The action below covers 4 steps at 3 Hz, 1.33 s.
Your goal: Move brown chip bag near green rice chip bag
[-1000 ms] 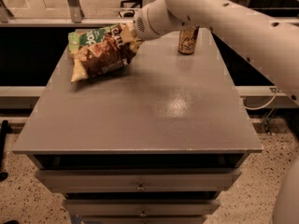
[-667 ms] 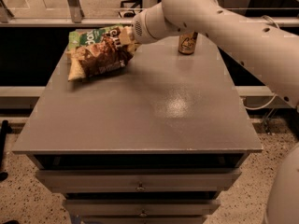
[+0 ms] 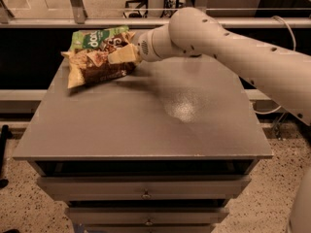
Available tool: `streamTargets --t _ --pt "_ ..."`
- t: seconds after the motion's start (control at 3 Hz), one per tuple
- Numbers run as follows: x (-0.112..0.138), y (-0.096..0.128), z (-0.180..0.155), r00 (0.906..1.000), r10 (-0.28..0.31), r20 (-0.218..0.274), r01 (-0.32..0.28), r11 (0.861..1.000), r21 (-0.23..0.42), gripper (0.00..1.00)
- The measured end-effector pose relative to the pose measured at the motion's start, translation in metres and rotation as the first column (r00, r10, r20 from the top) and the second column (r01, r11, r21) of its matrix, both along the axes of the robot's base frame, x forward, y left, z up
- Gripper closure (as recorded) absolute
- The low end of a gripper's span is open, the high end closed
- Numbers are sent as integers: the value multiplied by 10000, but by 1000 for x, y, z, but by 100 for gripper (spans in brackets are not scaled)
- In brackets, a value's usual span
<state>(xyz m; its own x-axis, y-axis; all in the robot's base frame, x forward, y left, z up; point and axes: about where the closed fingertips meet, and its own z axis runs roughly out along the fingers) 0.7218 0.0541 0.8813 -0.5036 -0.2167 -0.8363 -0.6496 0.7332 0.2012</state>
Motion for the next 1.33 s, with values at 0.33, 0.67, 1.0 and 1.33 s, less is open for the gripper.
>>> streamTargets --t 0.33,0.67,1.0,1.33 --pt "-8 -5 -8 10000 -10 -20 10 10000 40 0" --pt "-24 -24 -3 9992 193 358 -196 9998 66 0" --pt "-48 -41 -8 9966 640 512 -673 9955 662 0" --pt "-83 -57 0 9838 1536 921 -1651 9771 1345 0"
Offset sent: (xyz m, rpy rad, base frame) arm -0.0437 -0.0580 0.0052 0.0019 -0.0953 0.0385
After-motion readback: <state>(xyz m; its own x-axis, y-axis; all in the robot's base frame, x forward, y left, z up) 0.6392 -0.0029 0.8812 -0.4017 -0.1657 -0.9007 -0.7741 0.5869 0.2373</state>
